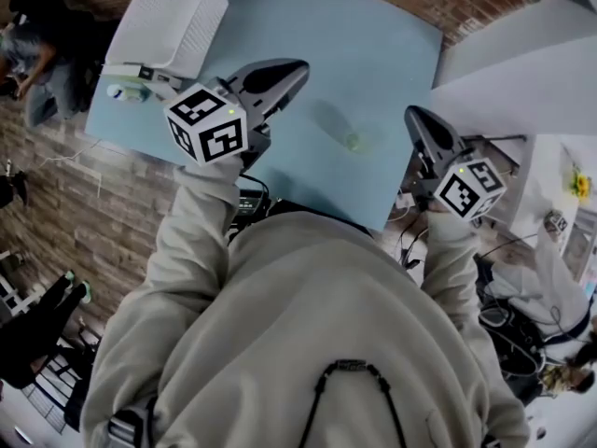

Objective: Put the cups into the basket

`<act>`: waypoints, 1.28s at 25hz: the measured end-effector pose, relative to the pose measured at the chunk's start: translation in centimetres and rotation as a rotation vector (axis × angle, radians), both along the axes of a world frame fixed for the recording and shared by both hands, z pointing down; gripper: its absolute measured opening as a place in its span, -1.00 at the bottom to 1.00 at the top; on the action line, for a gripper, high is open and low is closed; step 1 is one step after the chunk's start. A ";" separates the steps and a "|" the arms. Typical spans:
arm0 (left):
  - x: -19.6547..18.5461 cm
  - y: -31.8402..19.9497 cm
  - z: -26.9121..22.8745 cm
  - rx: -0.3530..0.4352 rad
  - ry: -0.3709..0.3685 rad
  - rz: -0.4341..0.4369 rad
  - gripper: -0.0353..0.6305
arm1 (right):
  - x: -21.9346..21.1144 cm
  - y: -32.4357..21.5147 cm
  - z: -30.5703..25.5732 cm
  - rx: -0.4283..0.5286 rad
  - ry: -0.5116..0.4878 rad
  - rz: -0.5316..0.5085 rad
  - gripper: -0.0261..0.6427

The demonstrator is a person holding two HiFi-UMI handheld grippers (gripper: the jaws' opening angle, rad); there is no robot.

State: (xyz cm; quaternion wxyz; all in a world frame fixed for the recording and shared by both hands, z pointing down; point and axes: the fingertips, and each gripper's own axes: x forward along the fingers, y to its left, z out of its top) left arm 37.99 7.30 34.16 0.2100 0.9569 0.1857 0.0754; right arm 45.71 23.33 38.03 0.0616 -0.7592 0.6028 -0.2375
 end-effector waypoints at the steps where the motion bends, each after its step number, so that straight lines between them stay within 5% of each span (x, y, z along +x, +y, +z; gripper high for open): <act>1: 0.2 0.1 0.2 0.000 -0.002 -0.005 -0.90 | 0.1 0.5 0.4 -0.014 0.005 0.008 -0.89; 14: 2.9 5.1 5.7 -0.018 -0.104 0.066 -0.90 | 1.6 3.0 7.9 -0.211 -0.033 0.022 -0.88; 21: 2.6 7.9 11.5 -0.027 -0.210 0.089 -0.90 | 1.0 4.6 16.6 -0.405 -0.146 -0.027 -0.35; 32: 0.1 11.0 17.4 -0.102 -0.303 0.095 -0.90 | -0.7 3.9 23.4 -0.495 -0.228 -0.114 -0.21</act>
